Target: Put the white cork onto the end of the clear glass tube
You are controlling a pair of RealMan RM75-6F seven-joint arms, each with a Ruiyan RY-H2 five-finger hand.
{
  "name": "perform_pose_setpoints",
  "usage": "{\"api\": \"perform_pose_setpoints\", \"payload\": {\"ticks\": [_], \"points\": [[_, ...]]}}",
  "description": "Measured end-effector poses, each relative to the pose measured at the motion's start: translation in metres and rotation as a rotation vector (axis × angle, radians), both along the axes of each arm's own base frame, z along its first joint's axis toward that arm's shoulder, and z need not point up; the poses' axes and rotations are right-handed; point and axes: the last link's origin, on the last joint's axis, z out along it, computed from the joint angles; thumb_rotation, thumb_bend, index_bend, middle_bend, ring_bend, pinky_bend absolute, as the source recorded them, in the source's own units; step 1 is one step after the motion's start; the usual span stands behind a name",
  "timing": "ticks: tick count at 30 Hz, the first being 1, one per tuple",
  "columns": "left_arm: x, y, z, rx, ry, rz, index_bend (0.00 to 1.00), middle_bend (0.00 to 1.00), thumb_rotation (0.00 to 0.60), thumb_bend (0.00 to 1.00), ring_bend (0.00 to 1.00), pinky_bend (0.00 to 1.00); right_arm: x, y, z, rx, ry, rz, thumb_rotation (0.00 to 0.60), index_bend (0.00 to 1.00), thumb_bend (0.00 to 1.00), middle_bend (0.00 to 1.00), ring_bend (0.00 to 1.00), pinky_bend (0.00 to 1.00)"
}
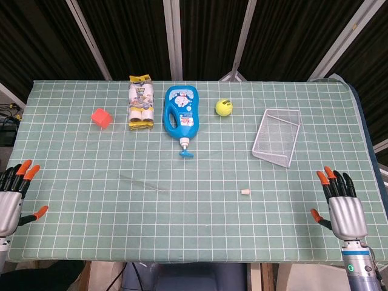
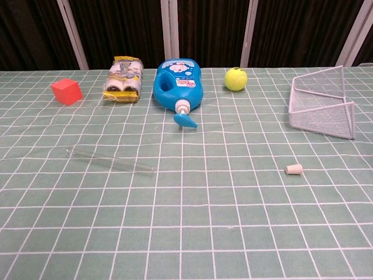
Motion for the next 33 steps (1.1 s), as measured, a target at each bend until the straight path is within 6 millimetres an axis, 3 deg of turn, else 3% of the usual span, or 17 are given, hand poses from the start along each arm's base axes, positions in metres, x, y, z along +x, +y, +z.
{"api": "perform_pose_setpoints", "payload": {"ticks": [16, 22, 33], "points": [[0.003, 0.001, -0.003, -0.021, 0.015, -0.01, 0.01, 0.0, 0.6, 0.04, 0.0, 0.0, 0.0, 0.001, 0.001, -0.002, -0.005, -0.001, 0.6, 0.0, 0.26, 0.0, 0.0, 0.01], [0.011, 0.008, -0.009, -0.047, 0.044, -0.025, 0.06, 0.0, 0.6, 0.08, 0.0, 0.0, -0.001, 0.001, 0.002, -0.002, -0.019, -0.011, 0.6, 0.0, 0.26, 0.0, 0.0, 0.01], [0.06, 0.054, -0.04, -0.141, 0.11, -0.103, 0.26, 0.27, 0.6, 0.19, 0.0, 0.0, -0.001, -0.001, 0.0, 0.002, -0.033, -0.016, 0.6, 0.0, 0.26, 0.0, 0.0, 0.01]]}}
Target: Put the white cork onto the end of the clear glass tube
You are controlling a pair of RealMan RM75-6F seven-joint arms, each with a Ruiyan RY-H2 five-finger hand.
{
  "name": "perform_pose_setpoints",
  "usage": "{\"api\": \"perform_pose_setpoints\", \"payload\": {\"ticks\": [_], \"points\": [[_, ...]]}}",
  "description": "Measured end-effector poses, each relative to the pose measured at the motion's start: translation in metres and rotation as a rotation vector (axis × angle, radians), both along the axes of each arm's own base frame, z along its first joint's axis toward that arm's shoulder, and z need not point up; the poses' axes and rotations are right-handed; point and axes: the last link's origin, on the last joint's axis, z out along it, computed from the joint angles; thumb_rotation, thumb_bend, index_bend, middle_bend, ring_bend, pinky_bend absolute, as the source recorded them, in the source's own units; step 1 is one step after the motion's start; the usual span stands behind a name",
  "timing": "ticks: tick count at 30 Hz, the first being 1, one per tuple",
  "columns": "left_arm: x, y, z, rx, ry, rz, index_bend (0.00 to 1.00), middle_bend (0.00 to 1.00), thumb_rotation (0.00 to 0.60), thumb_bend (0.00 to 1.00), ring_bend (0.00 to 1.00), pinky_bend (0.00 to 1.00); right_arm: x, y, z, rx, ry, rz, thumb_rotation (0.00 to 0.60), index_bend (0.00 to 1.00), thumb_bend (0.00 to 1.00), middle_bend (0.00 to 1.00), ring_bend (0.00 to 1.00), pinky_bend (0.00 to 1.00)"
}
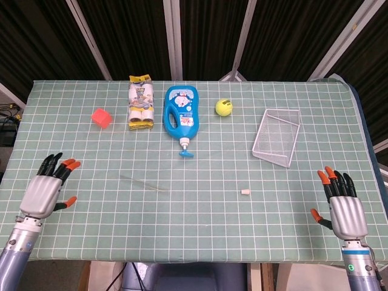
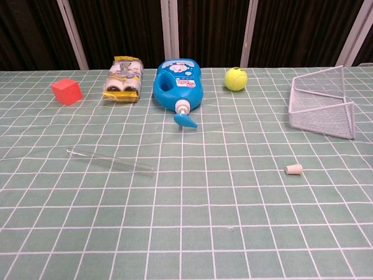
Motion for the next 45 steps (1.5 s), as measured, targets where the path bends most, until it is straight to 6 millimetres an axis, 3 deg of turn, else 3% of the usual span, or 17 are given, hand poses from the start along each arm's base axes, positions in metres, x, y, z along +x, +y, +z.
{"api": "perform_pose_setpoints", "payload": {"ticks": [3, 9, 21, 28, 45], "points": [[0.014, 0.014, -0.013, -0.02, 0.019, -0.021, 0.31, 0.32, 0.6, 0.23, 0.0, 0.0, 0.0, -0.001, 0.0, -0.002, -0.006, -0.004, 0.6, 0.0, 0.26, 0.0, 0.0, 0.01], [0.035, 0.037, -0.044, -0.062, 0.048, -0.025, 0.36, 0.33, 0.6, 0.26, 0.0, 0.0, -0.001, -0.002, 0.0, 0.002, -0.015, -0.009, 0.6, 0.0, 0.26, 0.0, 0.0, 0.01], [0.049, 0.058, -0.098, -0.122, 0.112, 0.012, 0.42, 0.35, 0.6, 0.28, 0.0, 0.0, -0.001, -0.004, 0.0, 0.004, -0.031, -0.014, 0.6, 0.0, 0.26, 0.0, 0.0, 0.01], [0.057, 0.063, -0.117, -0.145, 0.14, 0.008, 0.39, 0.39, 0.6, 0.34, 0.0, 0.0, -0.001, -0.004, 0.0, 0.007, -0.037, -0.015, 0.6, 0.0, 0.26, 0.0, 0.0, 0.01], [0.08, 0.072, -0.149, -0.186, 0.191, 0.002, 0.43, 0.4, 0.6, 0.37, 0.0, 0.0, -0.002, -0.005, 0.0, 0.004, -0.049, -0.015, 0.6, 0.0, 0.26, 0.0, 0.0, 0.01]]}}
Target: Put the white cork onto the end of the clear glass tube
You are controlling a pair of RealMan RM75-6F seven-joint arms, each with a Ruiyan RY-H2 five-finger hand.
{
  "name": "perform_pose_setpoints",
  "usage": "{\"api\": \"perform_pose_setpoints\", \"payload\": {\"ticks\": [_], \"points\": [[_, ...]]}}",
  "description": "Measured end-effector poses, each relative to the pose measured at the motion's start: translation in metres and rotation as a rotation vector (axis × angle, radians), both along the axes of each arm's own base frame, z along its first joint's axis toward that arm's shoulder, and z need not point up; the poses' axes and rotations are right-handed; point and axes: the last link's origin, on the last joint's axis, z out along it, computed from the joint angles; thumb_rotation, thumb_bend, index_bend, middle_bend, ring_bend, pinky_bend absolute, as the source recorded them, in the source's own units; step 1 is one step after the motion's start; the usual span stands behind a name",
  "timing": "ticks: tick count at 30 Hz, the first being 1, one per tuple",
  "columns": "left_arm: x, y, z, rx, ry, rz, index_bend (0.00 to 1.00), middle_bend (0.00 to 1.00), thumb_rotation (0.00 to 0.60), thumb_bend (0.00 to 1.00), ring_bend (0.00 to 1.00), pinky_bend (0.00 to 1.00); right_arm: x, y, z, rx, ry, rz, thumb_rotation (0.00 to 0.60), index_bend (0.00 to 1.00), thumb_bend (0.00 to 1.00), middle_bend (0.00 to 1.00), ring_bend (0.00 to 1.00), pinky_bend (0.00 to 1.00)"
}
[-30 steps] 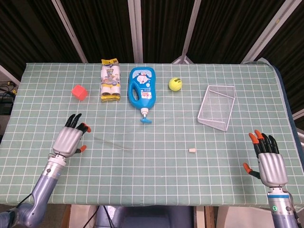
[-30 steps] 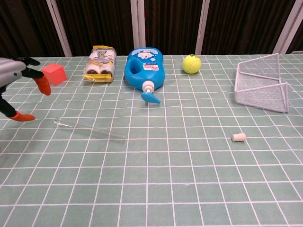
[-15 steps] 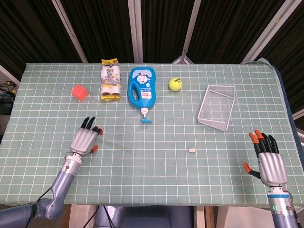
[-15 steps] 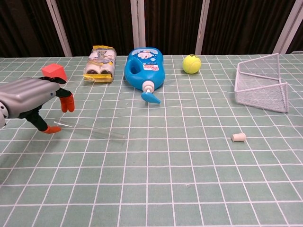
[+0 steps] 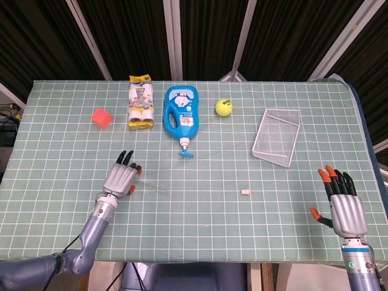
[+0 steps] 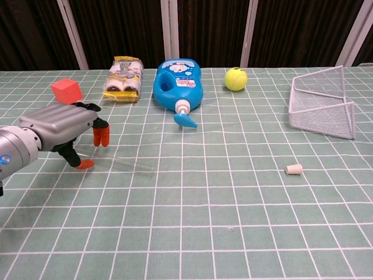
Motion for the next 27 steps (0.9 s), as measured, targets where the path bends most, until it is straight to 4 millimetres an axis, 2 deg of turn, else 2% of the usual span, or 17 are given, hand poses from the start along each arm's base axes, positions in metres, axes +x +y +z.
{"api": "perform_pose_setpoints", "payload": {"ticks": [12, 27], "points": [[0.009, 0.002, -0.012, -0.015, 0.023, 0.004, 0.46, 0.4, 0.6, 0.42, 0.0, 0.0, 0.0, 0.0, 0.0, 0.0, -0.007, -0.001, 0.6, 0.0, 0.26, 0.0, 0.0, 0.01], [0.014, 0.001, -0.015, -0.026, 0.033, 0.024, 0.48, 0.42, 0.6, 0.45, 0.0, 0.0, 0.0, 0.0, 0.0, -0.001, -0.015, 0.003, 0.6, 0.0, 0.26, 0.0, 0.0, 0.01]]}}
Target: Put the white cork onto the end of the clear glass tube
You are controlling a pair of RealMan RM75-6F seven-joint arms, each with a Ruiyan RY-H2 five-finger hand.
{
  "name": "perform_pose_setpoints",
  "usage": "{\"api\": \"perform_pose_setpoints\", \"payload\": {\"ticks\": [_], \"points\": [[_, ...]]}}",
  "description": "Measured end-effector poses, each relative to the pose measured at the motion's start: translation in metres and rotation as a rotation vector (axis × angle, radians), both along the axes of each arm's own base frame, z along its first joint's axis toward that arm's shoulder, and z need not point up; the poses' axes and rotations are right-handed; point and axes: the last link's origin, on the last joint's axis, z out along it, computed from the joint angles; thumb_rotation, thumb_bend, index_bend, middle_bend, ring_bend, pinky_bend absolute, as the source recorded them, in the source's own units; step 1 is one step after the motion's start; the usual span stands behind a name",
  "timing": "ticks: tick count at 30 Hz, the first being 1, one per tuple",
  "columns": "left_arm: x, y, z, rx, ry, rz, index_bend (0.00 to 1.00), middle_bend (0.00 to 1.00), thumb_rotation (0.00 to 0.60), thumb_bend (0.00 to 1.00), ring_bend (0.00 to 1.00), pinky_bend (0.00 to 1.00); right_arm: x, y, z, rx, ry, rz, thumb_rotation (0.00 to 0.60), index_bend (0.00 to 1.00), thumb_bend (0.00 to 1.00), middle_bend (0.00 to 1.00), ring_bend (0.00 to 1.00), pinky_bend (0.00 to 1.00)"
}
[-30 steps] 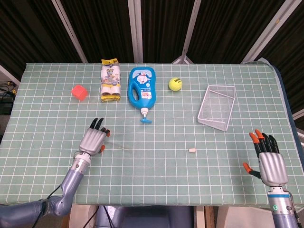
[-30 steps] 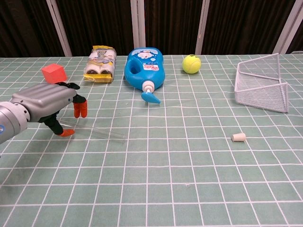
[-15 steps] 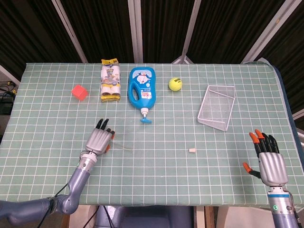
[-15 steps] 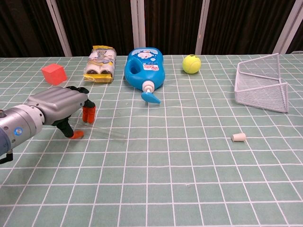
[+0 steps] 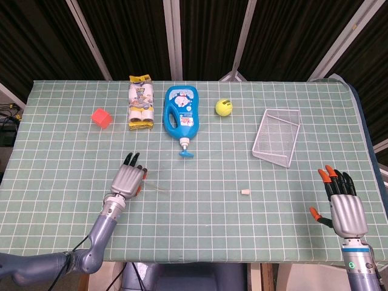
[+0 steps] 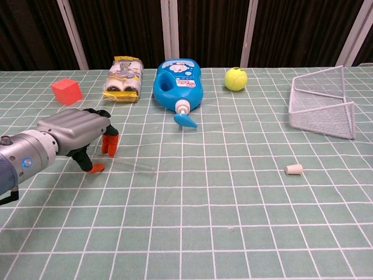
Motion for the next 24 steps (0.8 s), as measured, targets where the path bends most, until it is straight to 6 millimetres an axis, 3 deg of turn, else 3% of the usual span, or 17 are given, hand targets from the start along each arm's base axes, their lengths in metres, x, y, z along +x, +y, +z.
{"api": "perform_pose_setpoints", "payload": {"ticks": [14, 24], "points": [[0.003, -0.001, -0.001, 0.001, -0.013, -0.013, 0.53, 0.5, 0.6, 0.55, 0.03, 0.0, 0.0, 0.001, 0.0, -0.003, 0.0, 0.001, 0.6, 0.0, 0.26, 0.0, 0.0, 0.01], [0.015, -0.001, 0.008, 0.039, -0.129, -0.087, 0.54, 0.51, 0.6, 0.59, 0.05, 0.0, 0.0, 0.001, 0.0, 0.0, -0.001, 0.001, 0.6, 0.0, 0.26, 0.0, 0.0, 0.01]]}}
